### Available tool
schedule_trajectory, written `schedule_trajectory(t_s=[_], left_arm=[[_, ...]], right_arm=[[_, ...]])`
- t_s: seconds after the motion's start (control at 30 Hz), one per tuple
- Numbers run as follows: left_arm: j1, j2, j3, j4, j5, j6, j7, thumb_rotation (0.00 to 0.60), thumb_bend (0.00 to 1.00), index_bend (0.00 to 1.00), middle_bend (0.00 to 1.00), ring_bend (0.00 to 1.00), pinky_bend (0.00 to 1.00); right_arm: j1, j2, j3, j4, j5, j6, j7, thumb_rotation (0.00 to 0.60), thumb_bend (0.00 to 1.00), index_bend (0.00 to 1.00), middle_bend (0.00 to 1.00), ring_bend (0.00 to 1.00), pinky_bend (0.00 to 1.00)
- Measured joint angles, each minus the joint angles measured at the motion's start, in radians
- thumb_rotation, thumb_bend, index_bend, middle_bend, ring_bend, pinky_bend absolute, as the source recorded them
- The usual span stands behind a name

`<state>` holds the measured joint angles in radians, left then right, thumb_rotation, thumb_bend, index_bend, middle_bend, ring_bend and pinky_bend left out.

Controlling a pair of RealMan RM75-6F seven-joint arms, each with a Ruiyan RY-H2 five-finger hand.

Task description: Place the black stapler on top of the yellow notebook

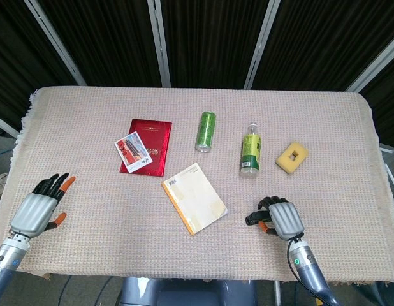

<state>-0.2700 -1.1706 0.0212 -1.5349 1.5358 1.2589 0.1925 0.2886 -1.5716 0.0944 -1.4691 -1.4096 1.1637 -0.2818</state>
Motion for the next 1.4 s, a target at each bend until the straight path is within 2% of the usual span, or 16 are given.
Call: schedule_trajectory(t_s=[0.4,0.67,0.83,1.03,1.4], left_arm=[[0.001,0.006,0.001,-0.001,0.001,0.006,-0.012,0.6,0.32,0.0,0.0,0.0,0.14],[0.001,0.008,0.003,0.0,0.005,0.012,-0.021,0.6,0.32,0.0,0.0,0.0,0.14],[0.004,0.011,0.004,-0.001,0.011,0.02,-0.026,0.6,0.32,0.0,0.0,0.0,0.14],[0.004,0.013,0.005,0.0,0.016,0.024,-0.034,0.6,0.32,0.0,0.0,0.0,0.14],[0.006,0.018,0.009,-0.006,0.031,0.036,-0.043,0.6,0.32,0.0,0.0,0.0,0.14]], right_arm=[[0.014,-0.035,-0.014,0.053,0.025,-0.016,0.035,0.6,0.31,0.44,0.39,0.35,0.44],[0.006,-0.046,-0.015,0.058,0.01,0.046,0.013,0.6,0.38,0.65,0.59,0.58,0.67],[0.0,-0.04,-0.018,0.041,0.017,0.056,0.005,0.6,0.4,0.67,0.62,0.62,0.71],[-0.009,-0.021,-0.02,-0.004,0.005,0.091,-0.014,0.6,0.4,0.68,0.62,0.63,0.71],[-0.021,0.028,-0.014,-0.156,-0.03,0.163,-0.101,0.6,0.4,0.68,0.62,0.63,0.71]])
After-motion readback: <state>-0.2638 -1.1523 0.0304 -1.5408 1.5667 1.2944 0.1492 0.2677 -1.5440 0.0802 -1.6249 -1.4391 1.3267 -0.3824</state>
